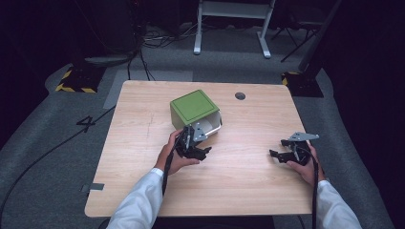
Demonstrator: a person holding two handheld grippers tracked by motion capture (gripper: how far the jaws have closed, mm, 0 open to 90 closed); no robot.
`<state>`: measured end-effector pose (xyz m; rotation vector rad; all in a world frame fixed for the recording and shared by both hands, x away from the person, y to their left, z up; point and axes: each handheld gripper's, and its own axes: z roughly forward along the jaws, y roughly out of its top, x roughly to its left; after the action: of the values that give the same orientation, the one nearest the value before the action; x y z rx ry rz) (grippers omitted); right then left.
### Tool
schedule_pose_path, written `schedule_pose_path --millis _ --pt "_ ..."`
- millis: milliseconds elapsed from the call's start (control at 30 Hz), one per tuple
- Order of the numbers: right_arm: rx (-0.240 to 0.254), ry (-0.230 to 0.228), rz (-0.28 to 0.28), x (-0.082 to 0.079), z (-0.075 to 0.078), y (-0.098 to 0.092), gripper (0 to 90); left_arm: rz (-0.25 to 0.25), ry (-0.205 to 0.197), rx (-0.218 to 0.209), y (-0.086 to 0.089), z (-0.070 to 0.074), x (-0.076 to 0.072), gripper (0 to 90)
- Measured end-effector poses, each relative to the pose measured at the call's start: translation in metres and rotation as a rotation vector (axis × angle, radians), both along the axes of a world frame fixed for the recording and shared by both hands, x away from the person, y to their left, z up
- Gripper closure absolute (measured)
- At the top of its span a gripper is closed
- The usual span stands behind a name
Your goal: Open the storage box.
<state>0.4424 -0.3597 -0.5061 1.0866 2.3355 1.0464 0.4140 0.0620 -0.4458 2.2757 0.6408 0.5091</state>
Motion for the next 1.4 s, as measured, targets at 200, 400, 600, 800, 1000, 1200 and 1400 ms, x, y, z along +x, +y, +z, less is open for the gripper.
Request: schedule_pose_path --millis 200,400,600,800,1000,1200,1400 --pt "0.0 0.0 0.0 0.0 0.0 0.0 20.9 -0.004 0.012 0.018 0.0 -0.005 0.002 30.2" --pt "0.0 0.0 0.0 0.0 0.0 0.0 20.9 -0.008 0.017 0.041 -0.005 -0.009 0.002 30.3" --pt "0.0 0.0 0.0 0.0 0.0 0.0 20.9 0.033 0.021 0.024 -0.004 -0.012 0.003 34.3" --pt "0.0 0.0 0.0 0.0 0.0 0.0 21.0 0.094 0.002 0.044 -0.005 -0.016 0.002 48.1" --pt "0.0 0.0 0.0 0.0 0.0 0.0 21.0 0.087 -0.011 0.039 -0.003 -0.015 0.001 62.2" --pt "0.0 0.0 0.0 0.0 0.0 0.0 20.9 0.069 -0.013 0.04 -0.002 -0.014 -0.001 69.7" --pt "0.0 0.001 -0.001 0.0 0.0 0.0 20.9 0.047 0.007 0.007 -0.001 -0.012 -0.004 71.5"
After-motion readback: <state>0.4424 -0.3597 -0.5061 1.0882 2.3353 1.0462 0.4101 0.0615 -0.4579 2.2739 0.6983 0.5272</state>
